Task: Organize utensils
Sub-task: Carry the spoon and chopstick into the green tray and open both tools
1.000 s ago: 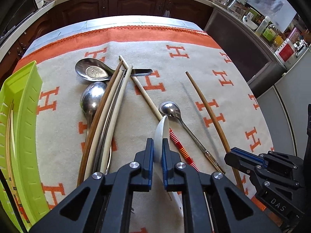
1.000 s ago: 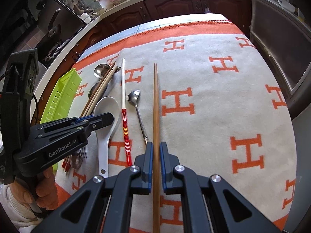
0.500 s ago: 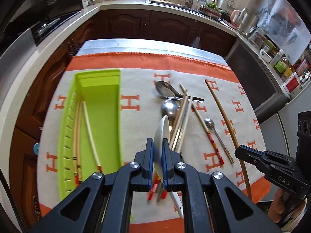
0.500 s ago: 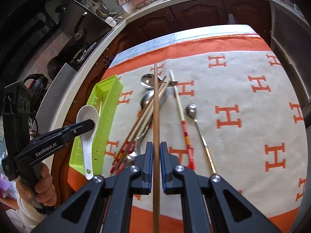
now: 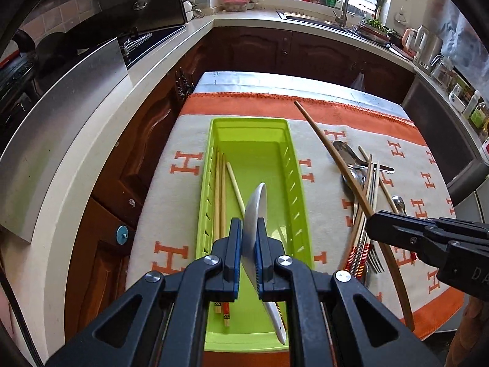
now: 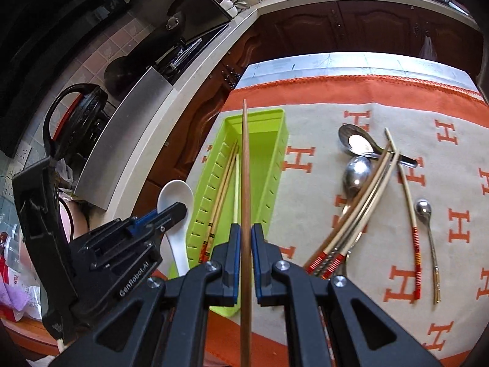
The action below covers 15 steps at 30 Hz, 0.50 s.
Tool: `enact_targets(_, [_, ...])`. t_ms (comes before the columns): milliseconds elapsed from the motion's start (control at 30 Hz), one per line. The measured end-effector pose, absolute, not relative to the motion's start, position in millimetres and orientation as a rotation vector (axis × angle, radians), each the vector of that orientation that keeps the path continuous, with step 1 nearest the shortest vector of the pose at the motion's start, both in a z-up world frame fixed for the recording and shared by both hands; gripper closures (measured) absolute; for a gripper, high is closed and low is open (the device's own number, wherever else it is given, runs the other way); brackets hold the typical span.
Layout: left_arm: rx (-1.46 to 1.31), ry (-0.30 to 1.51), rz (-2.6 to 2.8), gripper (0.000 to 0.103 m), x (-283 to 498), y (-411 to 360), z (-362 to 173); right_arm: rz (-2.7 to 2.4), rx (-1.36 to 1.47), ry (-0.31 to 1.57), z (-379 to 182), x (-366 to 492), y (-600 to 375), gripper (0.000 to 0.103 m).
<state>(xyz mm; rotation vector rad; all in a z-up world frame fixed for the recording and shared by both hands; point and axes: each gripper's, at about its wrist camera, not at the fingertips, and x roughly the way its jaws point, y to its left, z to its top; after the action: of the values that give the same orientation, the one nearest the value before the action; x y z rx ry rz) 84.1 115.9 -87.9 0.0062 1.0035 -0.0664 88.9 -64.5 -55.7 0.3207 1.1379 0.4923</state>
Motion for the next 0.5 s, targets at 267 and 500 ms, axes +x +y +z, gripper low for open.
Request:
enact_targets(267, [0.014, 1.056, -0.067, 0.097, 99, 130, -114, 0.463, 0.383, 1.212, -88, 106, -34, 0.096])
enact_targets(500, [0.046, 1.078, -0.076, 0.093, 106, 129, -128, 0.432, 0.394, 1.248, -109, 115, -18, 0.095])
